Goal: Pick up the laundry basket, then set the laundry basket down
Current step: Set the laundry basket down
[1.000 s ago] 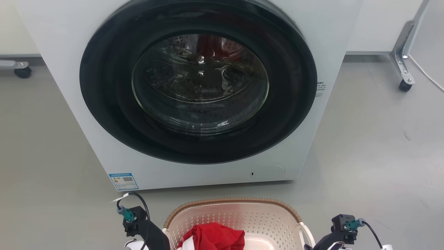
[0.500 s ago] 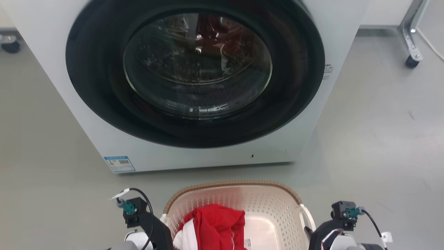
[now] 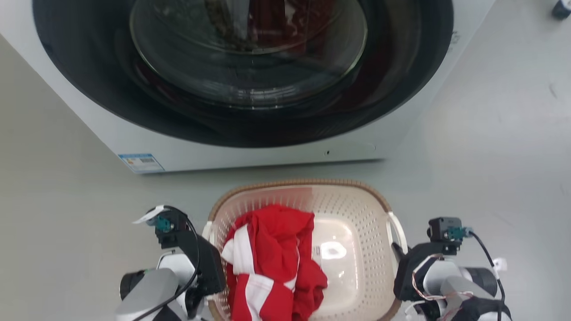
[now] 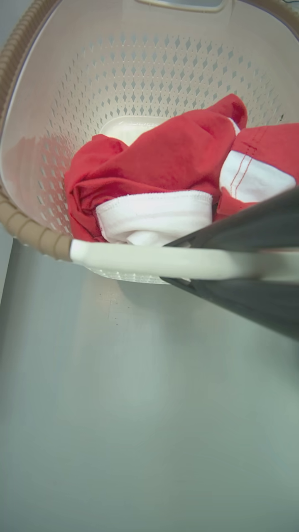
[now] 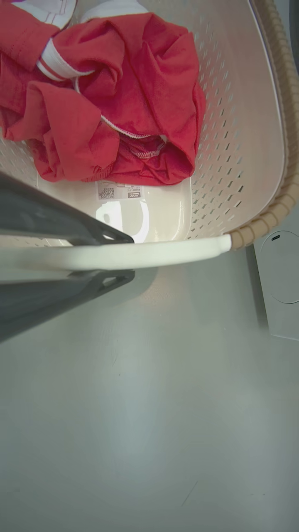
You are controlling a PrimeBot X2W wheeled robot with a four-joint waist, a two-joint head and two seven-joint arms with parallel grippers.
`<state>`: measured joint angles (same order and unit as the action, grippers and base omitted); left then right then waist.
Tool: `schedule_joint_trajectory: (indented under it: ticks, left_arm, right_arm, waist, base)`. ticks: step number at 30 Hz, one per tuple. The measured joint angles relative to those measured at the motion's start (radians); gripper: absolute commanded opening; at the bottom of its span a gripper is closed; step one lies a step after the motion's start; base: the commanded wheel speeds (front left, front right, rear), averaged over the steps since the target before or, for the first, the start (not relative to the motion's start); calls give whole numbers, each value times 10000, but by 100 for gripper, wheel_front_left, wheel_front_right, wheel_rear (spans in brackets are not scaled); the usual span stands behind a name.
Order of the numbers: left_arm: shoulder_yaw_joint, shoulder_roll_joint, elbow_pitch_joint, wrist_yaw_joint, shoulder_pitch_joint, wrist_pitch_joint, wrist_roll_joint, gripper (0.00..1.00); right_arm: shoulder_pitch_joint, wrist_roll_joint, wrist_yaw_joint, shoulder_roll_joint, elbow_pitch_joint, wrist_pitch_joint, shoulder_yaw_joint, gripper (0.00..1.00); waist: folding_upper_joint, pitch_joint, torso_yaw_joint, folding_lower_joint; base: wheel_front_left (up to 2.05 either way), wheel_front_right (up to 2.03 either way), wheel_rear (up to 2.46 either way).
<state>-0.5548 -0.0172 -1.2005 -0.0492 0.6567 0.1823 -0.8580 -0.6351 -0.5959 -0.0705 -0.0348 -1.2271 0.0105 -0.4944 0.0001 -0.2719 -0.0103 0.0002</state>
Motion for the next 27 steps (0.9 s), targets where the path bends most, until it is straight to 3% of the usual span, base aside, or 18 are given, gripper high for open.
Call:
schedule_joint_trajectory:
  ticks: [27]
  left_arm:
    - [-102, -12, 196, 136, 2028, -1684, 437, 0]
  right_arm:
    - [-2043, 424, -48, -422, 244, 1030, -291, 0]
  waist:
    - [0, -3980, -146, 0]
  base:
    - [0, 0, 0]
